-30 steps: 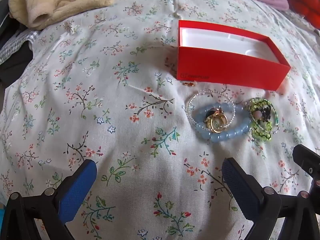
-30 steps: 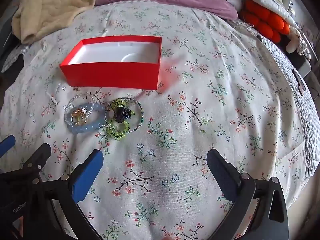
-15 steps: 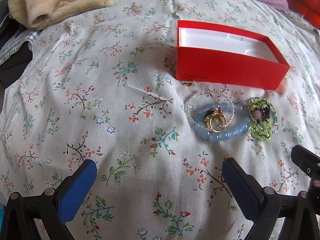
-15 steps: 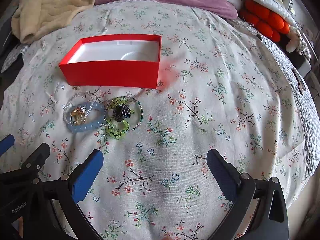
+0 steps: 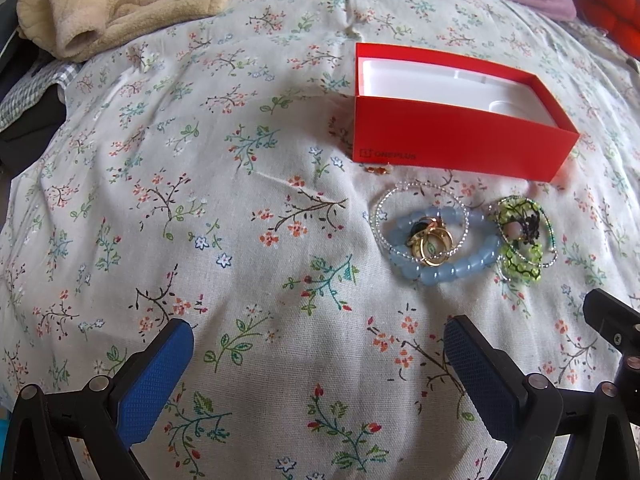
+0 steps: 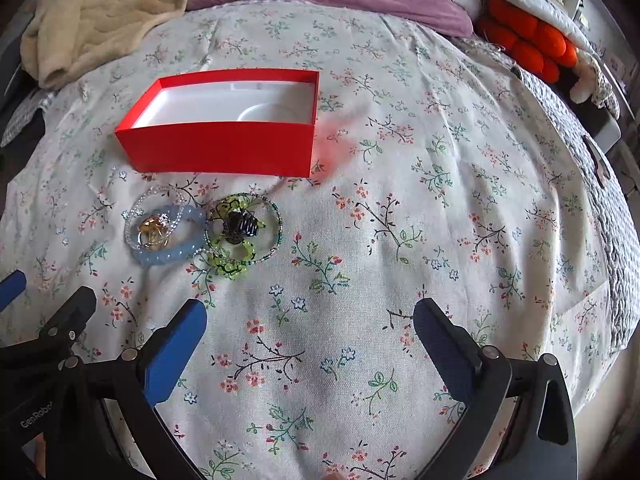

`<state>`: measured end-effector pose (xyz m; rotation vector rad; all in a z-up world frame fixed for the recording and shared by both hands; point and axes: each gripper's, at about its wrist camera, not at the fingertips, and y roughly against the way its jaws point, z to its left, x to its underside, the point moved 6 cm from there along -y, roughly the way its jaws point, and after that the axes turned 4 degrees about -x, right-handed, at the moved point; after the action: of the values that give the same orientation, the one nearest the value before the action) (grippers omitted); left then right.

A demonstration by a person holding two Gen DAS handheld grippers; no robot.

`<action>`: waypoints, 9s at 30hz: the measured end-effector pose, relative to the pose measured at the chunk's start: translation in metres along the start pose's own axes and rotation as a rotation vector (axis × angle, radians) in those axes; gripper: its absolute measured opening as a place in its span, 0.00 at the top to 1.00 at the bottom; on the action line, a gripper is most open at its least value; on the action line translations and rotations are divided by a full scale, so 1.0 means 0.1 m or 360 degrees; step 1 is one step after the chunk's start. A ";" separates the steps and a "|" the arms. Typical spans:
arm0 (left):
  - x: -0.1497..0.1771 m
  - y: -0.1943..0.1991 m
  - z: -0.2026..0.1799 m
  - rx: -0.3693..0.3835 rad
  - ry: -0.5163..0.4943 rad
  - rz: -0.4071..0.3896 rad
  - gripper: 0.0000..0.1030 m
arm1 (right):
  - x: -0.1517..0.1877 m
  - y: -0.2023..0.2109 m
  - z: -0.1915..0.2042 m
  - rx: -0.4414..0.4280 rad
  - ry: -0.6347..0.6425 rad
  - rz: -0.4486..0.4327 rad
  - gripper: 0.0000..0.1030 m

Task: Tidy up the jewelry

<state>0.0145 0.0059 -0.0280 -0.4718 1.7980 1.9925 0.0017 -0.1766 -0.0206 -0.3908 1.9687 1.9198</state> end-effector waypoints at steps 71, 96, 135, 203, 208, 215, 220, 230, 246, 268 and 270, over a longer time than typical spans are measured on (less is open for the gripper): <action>-0.39 -0.63 -0.55 0.0491 -0.0304 -0.0159 0.37 | -0.22 -0.17 -0.29 -0.0258 0.0101 0.0236 0.00; -0.35 -0.36 -0.38 0.0513 -0.0307 -0.0223 0.55 | -0.20 -0.36 -0.11 -0.0378 0.0152 0.0181 0.00; -0.32 -0.59 -0.59 0.0602 -0.0372 -0.0048 0.29 | -0.34 -0.47 -0.02 -0.0470 0.0297 0.0029 0.64; -0.38 -0.33 -0.20 0.0562 -0.0214 -0.0151 0.47 | -0.33 -0.57 0.06 -0.0581 0.0329 0.0072 0.70; -0.38 -0.32 -0.22 0.0563 -0.0221 -0.0155 0.47 | -0.37 -0.49 -0.06 -0.0583 0.0279 0.0034 0.70; -0.39 -0.30 -0.23 0.0561 -0.0217 -0.0164 0.47 | -0.41 -0.36 -0.07 -0.0626 0.0278 -0.0022 0.98; -0.42 -0.26 -0.24 0.0559 -0.0219 -0.0172 0.47 | -0.50 -0.25 -0.07 -0.0617 0.0252 -0.0094 0.98; -0.65 -0.05 -0.24 0.0534 -0.0265 -0.0216 0.47 | -0.76 0.08 0.01 -0.0640 0.0243 -0.0158 0.98; -1.41 -0.32 -0.47 0.0487 -0.0405 -0.0208 0.47 | -1.47 -0.06 0.29 -0.0903 -0.0005 -0.0174 0.98; -1.40 -0.55 -0.71 0.0401 -0.0565 -0.0193 0.37 | -1.57 -0.46 -0.09 -0.0682 -0.0095 -0.0097 0.81; -1.38 -0.47 -0.68 0.0385 -0.0570 -0.0206 0.37 | -1.55 -0.40 -0.12 -0.0682 -0.0096 -0.0119 0.65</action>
<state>0.1558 -0.0689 -0.0054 -0.1400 1.7023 1.6240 0.1577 -0.1984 0.0119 -0.5019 1.4740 2.2695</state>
